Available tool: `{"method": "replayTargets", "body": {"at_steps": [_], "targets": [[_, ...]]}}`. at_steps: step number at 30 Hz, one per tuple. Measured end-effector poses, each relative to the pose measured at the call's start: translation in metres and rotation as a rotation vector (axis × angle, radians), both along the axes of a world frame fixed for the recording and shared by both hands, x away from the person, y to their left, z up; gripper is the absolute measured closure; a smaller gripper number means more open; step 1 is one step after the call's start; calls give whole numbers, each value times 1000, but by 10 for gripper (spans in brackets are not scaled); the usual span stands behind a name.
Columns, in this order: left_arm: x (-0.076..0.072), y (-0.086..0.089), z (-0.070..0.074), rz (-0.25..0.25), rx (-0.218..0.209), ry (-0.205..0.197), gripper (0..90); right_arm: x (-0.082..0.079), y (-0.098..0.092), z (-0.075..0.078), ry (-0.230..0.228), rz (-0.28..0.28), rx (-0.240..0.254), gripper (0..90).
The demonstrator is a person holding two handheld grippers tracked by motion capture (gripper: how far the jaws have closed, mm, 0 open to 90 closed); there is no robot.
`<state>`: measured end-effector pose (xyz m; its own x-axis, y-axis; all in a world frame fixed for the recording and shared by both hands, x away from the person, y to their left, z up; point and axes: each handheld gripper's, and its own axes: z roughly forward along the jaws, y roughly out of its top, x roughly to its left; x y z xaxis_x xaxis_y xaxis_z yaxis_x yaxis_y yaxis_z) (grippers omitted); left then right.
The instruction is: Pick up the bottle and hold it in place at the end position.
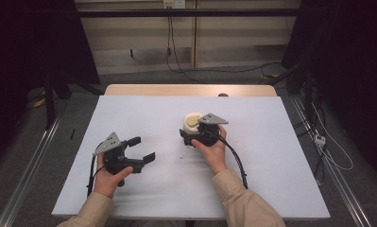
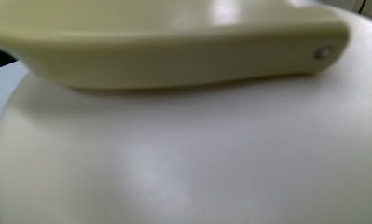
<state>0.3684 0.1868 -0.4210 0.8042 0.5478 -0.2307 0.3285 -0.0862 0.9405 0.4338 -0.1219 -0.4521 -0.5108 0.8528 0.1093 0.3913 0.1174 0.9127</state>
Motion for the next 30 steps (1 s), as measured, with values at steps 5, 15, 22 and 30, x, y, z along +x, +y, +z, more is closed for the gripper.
{"method": "replayTargets", "body": {"at_steps": [5, 15, 22, 30], "targets": [[4, -9, 3, -12, 13, 3, 54, -1, -1, 1, 3, 2, -2, 48], [9, -27, 6, -38, 24, -6, 54, 0, -2, 1, 8, 15, 2, 47], [10, -36, 8, -55, 25, -9, 53, -1, -3, 1, 11, 20, -3, 47], [11, -43, 9, -69, 28, -10, 55, -2, -3, 2, 19, 33, -7, 44]]}}
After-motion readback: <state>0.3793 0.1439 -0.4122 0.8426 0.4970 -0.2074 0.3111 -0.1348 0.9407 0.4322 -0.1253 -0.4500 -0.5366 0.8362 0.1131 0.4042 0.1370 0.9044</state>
